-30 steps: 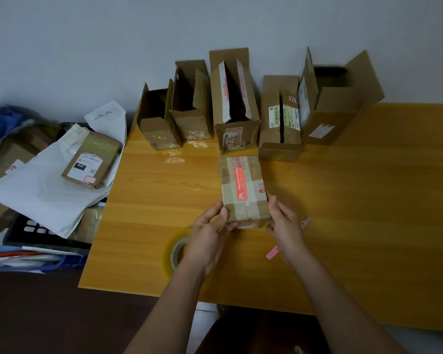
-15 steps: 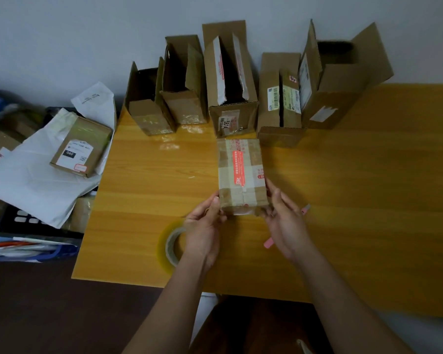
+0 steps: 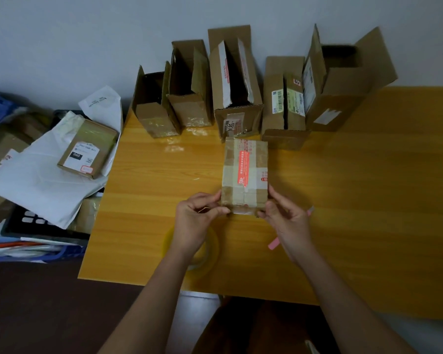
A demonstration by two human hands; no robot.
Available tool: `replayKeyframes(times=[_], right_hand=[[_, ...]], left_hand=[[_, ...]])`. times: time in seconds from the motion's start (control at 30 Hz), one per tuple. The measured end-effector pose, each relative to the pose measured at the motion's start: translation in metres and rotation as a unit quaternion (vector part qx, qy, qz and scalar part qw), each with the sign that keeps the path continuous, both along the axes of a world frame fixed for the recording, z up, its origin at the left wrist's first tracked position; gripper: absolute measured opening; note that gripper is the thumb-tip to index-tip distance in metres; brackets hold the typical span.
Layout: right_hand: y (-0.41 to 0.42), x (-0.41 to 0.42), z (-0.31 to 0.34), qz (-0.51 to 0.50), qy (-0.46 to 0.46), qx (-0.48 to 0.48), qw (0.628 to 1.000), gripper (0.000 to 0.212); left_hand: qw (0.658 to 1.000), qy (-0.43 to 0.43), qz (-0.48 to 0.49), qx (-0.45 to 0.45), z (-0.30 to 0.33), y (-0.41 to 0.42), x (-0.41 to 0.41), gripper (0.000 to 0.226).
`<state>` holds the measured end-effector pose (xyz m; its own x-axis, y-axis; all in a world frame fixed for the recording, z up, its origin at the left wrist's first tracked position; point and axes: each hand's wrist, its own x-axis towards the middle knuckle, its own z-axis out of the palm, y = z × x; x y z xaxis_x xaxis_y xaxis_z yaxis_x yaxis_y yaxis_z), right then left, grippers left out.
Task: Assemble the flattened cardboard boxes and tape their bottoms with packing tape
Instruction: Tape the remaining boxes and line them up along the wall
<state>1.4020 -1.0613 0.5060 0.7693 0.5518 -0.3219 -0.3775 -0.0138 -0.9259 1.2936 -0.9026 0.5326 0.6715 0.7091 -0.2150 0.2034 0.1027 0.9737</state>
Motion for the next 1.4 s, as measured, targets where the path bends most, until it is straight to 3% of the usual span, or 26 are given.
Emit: replayKeyframes(times=[0.1, 0.27, 0.43, 0.5, 0.57, 0.63, 0.7, 0.73, 0.8, 0.83, 0.9, 1.0, 1.13, 1.27, 1.4], right_hand=[[-0.001, 0.002, -0.001, 0.012, -0.049, -0.045, 0.998, 0.056], [0.002, 0.005, 0.002, 0.009, -0.102, -0.092, 0.990, 0.068], [0.000, 0.008, 0.010, 0.029, -0.130, -0.117, 0.984, 0.054], [-0.001, 0.010, 0.019, 0.051, -0.121, -0.133, 0.982, 0.051], [-0.001, 0.011, 0.031, 0.082, -0.090, -0.147, 0.982, 0.040], [-0.004, 0.013, 0.041, 0.090, -0.040, -0.146, 0.984, 0.036], [-0.006, 0.013, 0.054, 0.095, -0.031, -0.145, 0.984, 0.046], [-0.008, 0.013, 0.061, 0.098, -0.031, -0.143, 0.984, 0.054], [-0.011, 0.014, 0.081, 0.118, -0.042, -0.137, 0.983, 0.072], [-0.013, 0.016, 0.092, 0.131, -0.054, -0.131, 0.981, 0.078], [-0.017, 0.024, 0.111, 0.143, -0.071, -0.116, 0.980, 0.078], [-0.022, 0.029, 0.144, 0.110, -0.060, -0.110, 0.986, 0.051], [-0.029, 0.029, 0.168, 0.099, -0.022, -0.117, 0.988, 0.049], [-0.036, 0.030, 0.174, 0.046, 0.027, -0.118, 0.992, 0.056], [-0.049, 0.034, 0.178, 0.045, 0.022, -0.135, 0.990, 0.066]], left_hand=[[1.000, 0.001, -0.019, -0.012, 0.005, 0.000, -0.002, 0.037], [1.000, 0.018, 0.014, -0.001, 0.001, -0.002, 0.004, 0.022], [0.984, 0.088, -0.011, 0.155, 0.003, -0.010, 0.002, 0.021], [0.974, 0.131, -0.047, 0.178, 0.002, -0.009, 0.002, 0.021], [0.976, 0.156, -0.075, 0.131, 0.006, -0.006, 0.001, 0.022], [0.989, 0.135, -0.062, -0.001, 0.021, -0.009, 0.004, 0.038], [0.979, 0.127, -0.031, -0.154, 0.039, -0.014, 0.005, 0.052], [0.968, 0.125, -0.015, -0.215, 0.046, -0.015, 0.006, 0.049], [0.947, 0.124, -0.003, -0.295, 0.060, -0.014, 0.005, 0.038], [0.942, 0.123, -0.013, -0.313, 0.067, -0.012, 0.005, 0.047], [0.944, 0.116, -0.054, -0.304, 0.076, -0.007, 0.007, 0.068], [0.952, 0.108, -0.092, -0.271, 0.100, -0.002, 0.012, 0.082], [0.965, 0.109, -0.124, -0.205, 0.127, -0.006, 0.029, 0.093], [0.965, 0.108, -0.141, -0.191, 0.141, -0.020, 0.038, 0.085], [0.963, 0.063, -0.180, -0.192, 0.146, -0.032, 0.045, 0.049]])
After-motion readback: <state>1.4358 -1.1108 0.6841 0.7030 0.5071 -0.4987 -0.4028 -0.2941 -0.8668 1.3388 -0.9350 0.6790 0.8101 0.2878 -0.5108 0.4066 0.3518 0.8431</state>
